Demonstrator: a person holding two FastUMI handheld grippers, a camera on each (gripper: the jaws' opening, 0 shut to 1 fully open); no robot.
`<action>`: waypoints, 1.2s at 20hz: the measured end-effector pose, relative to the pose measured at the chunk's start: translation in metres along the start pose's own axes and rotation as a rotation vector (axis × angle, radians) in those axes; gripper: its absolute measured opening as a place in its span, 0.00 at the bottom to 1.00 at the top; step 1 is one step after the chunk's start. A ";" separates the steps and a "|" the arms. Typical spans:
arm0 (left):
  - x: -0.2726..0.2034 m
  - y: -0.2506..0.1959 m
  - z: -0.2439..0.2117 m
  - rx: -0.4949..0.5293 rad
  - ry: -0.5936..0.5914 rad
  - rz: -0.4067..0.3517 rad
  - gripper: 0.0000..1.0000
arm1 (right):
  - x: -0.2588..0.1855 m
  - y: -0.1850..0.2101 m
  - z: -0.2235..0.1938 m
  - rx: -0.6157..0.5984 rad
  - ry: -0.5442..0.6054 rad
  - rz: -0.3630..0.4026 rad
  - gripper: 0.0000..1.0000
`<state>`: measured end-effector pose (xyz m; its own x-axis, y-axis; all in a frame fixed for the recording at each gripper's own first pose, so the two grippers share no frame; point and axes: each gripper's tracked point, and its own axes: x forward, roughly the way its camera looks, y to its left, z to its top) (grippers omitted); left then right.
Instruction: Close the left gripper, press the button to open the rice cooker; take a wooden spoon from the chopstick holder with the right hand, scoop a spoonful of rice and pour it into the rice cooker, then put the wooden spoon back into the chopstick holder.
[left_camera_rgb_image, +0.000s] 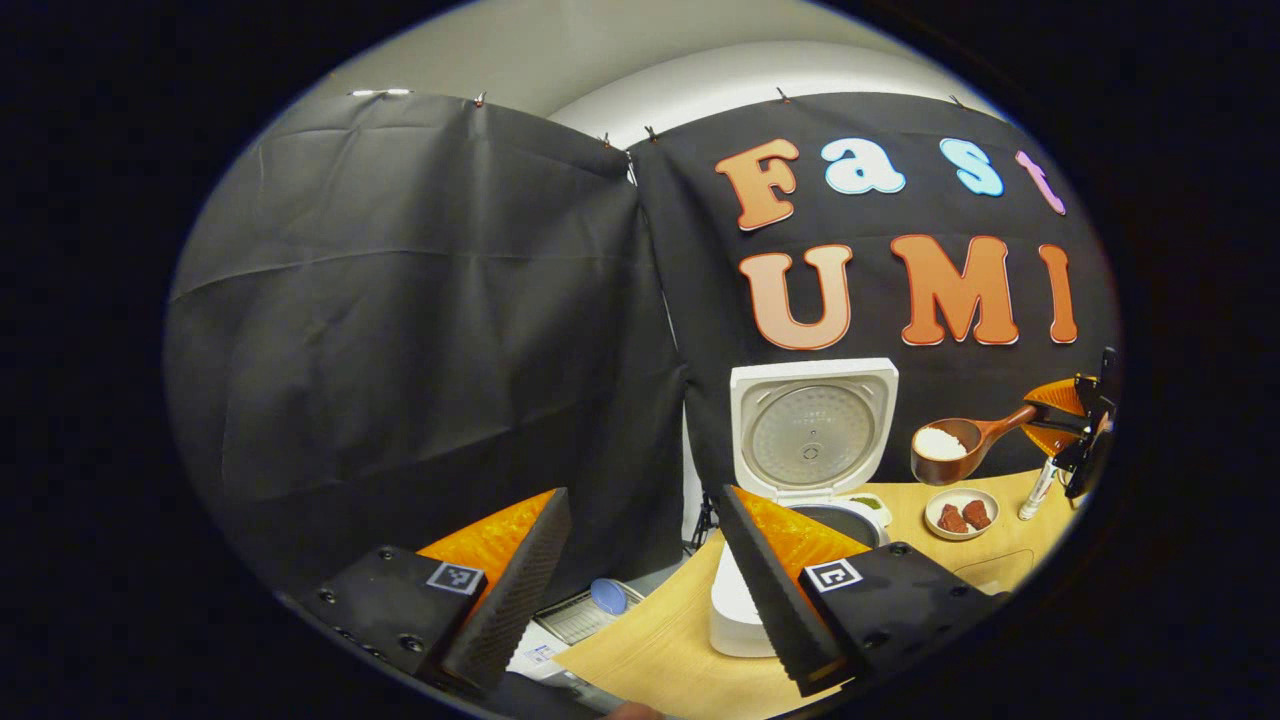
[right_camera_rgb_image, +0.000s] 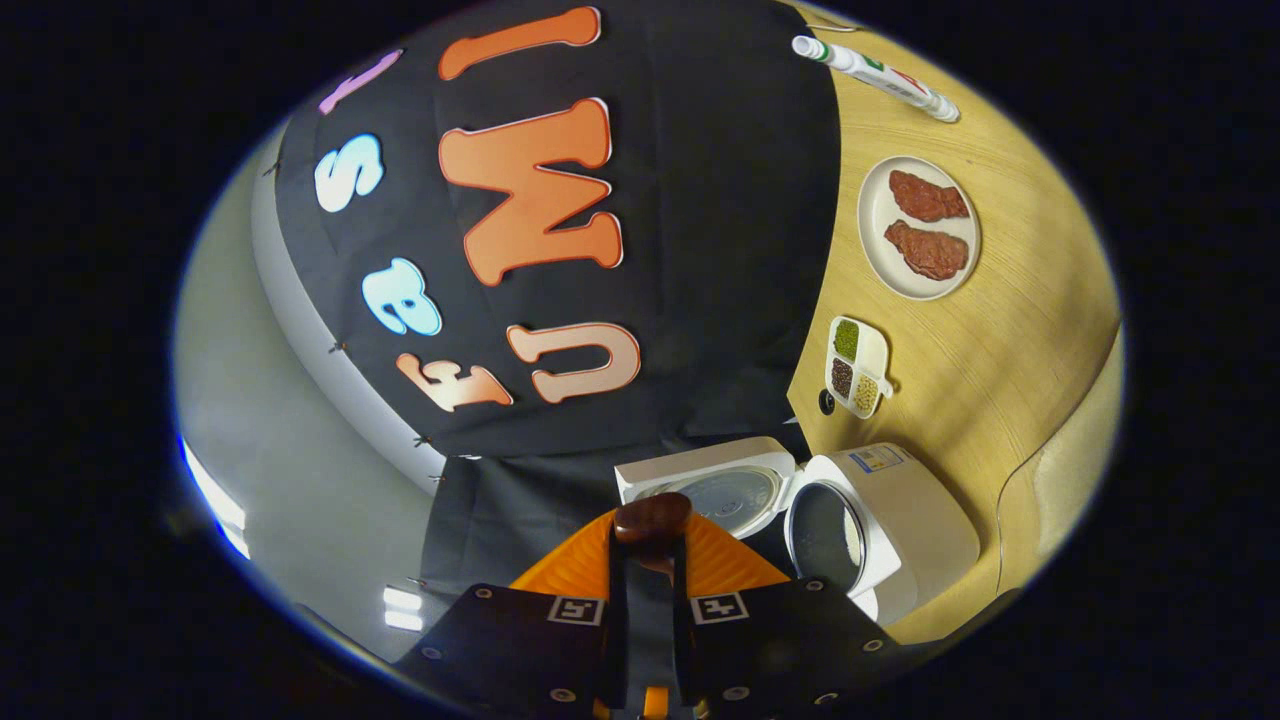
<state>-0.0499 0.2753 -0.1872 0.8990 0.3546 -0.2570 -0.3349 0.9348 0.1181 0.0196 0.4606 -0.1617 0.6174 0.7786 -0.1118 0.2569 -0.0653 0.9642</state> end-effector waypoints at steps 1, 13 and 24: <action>-0.001 0.007 -0.001 -0.003 0.004 0.010 0.98 | 0.010 0.004 -0.003 -0.033 0.004 -0.005 0.18; -0.004 0.043 -0.018 -0.024 0.034 0.078 0.97 | 0.100 0.012 -0.055 -0.568 0.066 -0.127 0.17; 0.003 0.050 -0.030 -0.046 0.060 0.101 1.00 | 0.108 0.009 -0.071 -0.883 0.077 -0.154 0.17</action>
<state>-0.0723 0.3236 -0.2104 0.8419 0.4461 -0.3035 -0.4367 0.8938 0.1024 0.0359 0.5888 -0.1478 0.5635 0.7811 -0.2690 -0.3521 0.5216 0.7772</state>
